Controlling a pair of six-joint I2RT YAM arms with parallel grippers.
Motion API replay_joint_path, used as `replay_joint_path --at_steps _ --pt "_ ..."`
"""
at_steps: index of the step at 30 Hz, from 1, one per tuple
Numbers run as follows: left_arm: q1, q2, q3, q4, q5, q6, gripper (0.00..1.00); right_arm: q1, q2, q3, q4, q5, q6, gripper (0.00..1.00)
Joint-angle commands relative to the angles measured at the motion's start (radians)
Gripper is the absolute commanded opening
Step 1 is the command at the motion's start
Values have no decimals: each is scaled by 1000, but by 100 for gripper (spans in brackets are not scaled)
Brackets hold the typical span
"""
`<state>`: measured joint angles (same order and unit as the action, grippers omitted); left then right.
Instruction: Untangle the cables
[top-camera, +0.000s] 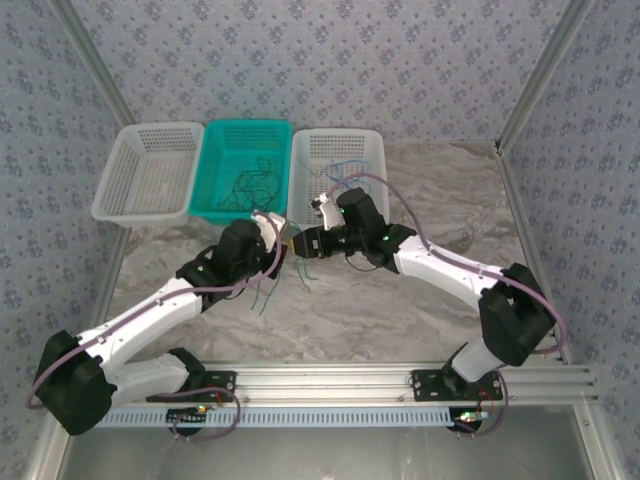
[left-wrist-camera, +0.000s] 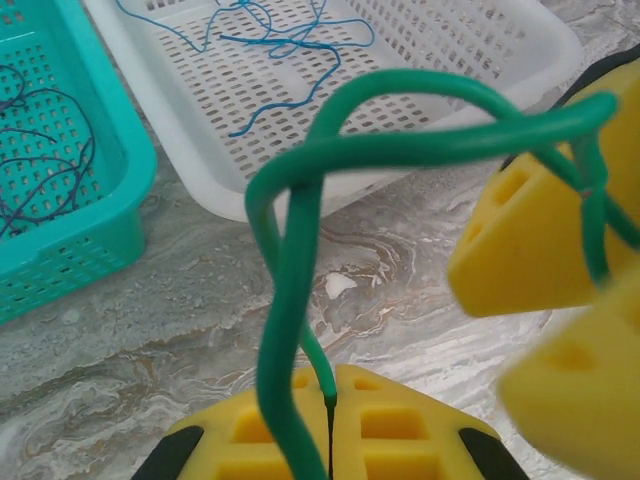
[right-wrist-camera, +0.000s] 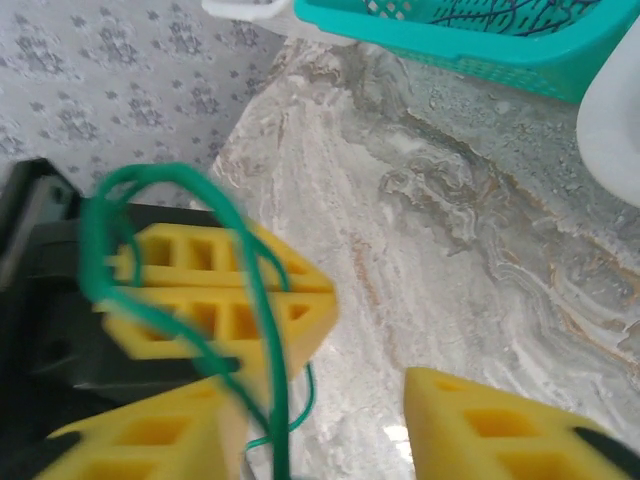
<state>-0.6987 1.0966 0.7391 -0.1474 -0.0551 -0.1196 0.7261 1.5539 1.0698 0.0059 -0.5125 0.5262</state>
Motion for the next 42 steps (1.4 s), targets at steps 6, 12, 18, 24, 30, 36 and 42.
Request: replay_joint_path --at_steps 6,12,18,24,30,36,42 --pt "8 -37 2 29 -123 -33 30 -70 88 38 128 -191 80 0" --pt "128 -145 -40 53 -32 -301 67 -104 48 -4 156 -189 89 0" --pt "243 -266 -179 236 227 -788 69 -155 11 -32 202 -202 136 0" --pt "254 -201 -353 560 309 -1237 69 -192 1 -23 250 -262 144 0" --pt "265 -93 -285 585 436 -1100 67 -206 22 -9 249 -306 170 0" --pt "250 -121 -132 228 318 -567 60 -193 37 6 235 -352 169 0" --pt "245 -94 -62 295 367 -372 58 -169 55 58 162 -384 133 0"
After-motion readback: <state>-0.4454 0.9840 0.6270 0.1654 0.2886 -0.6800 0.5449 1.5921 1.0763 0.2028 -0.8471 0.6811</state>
